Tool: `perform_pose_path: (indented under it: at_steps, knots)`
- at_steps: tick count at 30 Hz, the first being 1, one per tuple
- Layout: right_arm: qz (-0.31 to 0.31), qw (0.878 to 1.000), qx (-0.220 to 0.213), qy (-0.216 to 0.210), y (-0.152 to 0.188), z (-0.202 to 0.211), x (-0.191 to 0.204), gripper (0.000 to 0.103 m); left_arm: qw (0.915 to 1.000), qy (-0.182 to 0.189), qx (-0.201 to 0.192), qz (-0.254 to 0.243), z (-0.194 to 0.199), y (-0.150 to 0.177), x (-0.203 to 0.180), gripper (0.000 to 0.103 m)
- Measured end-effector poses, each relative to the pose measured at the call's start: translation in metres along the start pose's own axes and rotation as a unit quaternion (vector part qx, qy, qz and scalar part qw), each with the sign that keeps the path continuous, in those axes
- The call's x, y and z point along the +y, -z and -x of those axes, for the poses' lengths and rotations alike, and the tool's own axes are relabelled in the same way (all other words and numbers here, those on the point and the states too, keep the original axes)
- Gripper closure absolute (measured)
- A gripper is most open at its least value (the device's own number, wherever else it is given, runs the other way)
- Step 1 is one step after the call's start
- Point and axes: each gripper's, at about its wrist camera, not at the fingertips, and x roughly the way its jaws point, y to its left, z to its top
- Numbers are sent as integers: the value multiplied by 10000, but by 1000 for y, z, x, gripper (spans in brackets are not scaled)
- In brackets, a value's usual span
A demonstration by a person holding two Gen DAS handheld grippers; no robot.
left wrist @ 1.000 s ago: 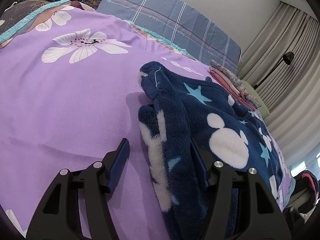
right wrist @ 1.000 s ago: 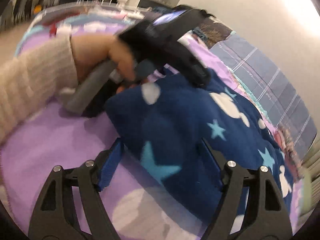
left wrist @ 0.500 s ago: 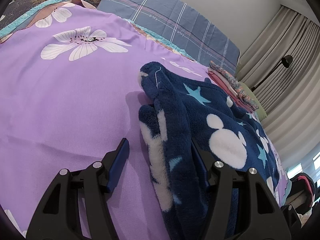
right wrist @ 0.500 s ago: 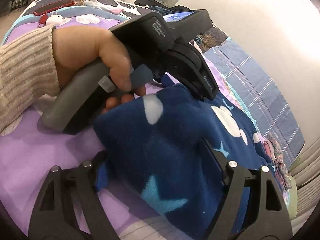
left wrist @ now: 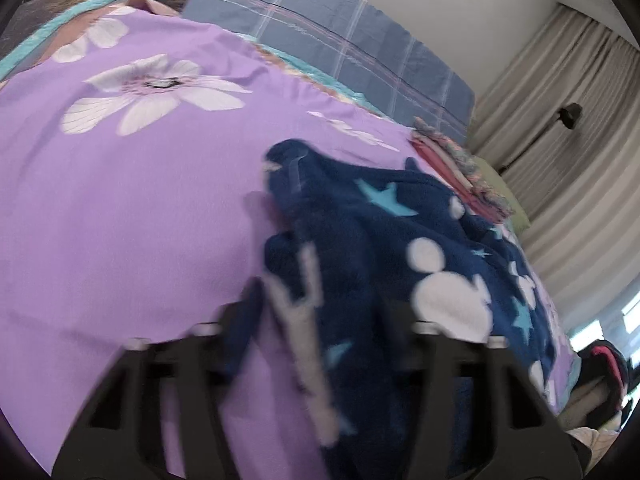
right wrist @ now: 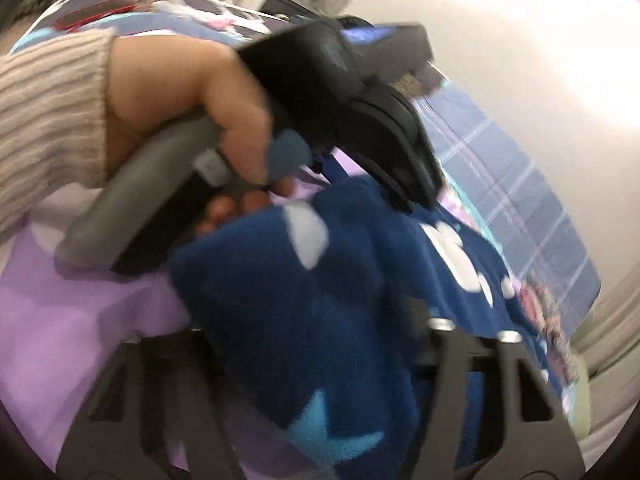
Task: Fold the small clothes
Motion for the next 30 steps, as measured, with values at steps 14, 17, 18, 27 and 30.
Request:
perform_pose_path:
  at_steps: [14,17,18,27,30]
  knots:
    - [-2724,9510,-1078,-989,28,90,-150,80,9933,136,-555,-1006,37,-56,-150,76]
    - [-3316,9283,-1311,-1052,55,112,-190,81,9884,192,-524,-1414,29,-62,-203,76]
    - [-3446,9228,-1351,-1066,61,116,-198,81,9858,193,-487,-1598,21,-62,-225,76]
    - [-5062,8454,-1314,-1087,186,133,-288,82,9635,96,159,-2669,-93,-24,-351,73]
    - [-5641,8068,-1012,-1433,236,119,-305,82,9594,21,570,-2761,-137,-5,-364,70]
